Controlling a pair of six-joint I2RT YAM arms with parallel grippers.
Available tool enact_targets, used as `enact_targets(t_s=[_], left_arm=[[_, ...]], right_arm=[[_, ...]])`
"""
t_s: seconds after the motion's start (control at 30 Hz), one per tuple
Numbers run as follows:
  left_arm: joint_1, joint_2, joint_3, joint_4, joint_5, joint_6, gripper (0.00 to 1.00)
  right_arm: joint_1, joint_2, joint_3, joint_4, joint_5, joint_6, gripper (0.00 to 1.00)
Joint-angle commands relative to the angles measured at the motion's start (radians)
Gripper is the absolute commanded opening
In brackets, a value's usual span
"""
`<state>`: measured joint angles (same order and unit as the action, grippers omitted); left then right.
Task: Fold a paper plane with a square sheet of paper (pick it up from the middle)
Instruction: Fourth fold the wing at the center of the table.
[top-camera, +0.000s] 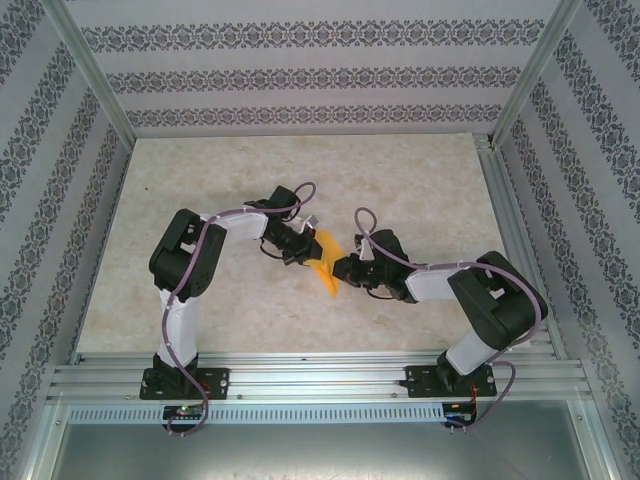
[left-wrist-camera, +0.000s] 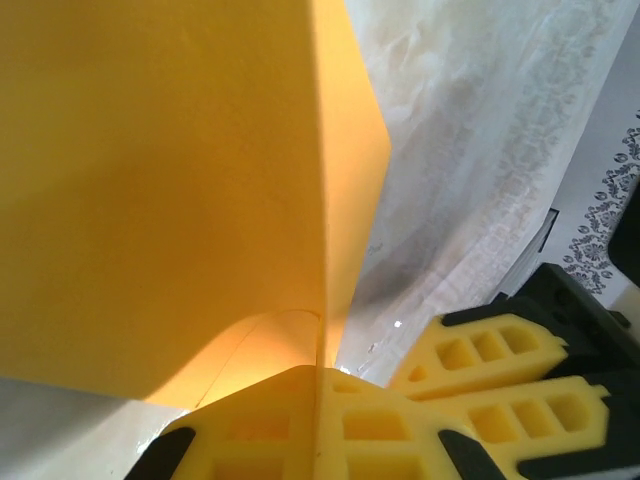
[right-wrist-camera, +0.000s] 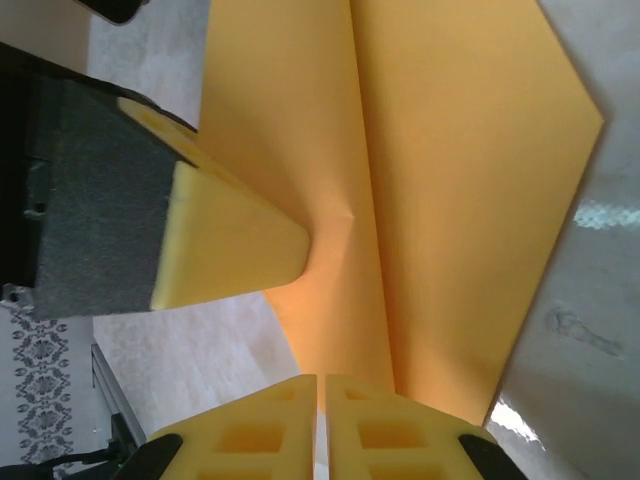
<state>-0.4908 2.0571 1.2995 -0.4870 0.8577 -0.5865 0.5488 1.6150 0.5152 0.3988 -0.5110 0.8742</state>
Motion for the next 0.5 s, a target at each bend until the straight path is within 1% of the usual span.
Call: enact_targets(t_s=[0.0, 0.17, 0.33, 0.47], left_arm=[[0.012, -0.043, -0.020, 0.033, 0.021, 0.031, 0.01], [0.014, -0.040, -0.023, 0.025, 0.010, 0.034, 0.01], [0.015, -0.044, -0.034, -0.003, -0.029, 0.054, 0.01], [0.015, -0.043, -0.032, -0.026, -0.059, 0.075, 0.01]], right_arm=[[0.005, 0.039, 0.029, 0.034, 0.011, 0.012, 0.11], [0.003, 0.086, 0.068, 0.004, 0.032, 0.001, 0.11], [0.006, 0.088, 0.104, -0.190, 0.128, -0.060, 0.10], [0.010, 0.102, 0.134, -0.302, 0.164, -0.100, 0.10]])
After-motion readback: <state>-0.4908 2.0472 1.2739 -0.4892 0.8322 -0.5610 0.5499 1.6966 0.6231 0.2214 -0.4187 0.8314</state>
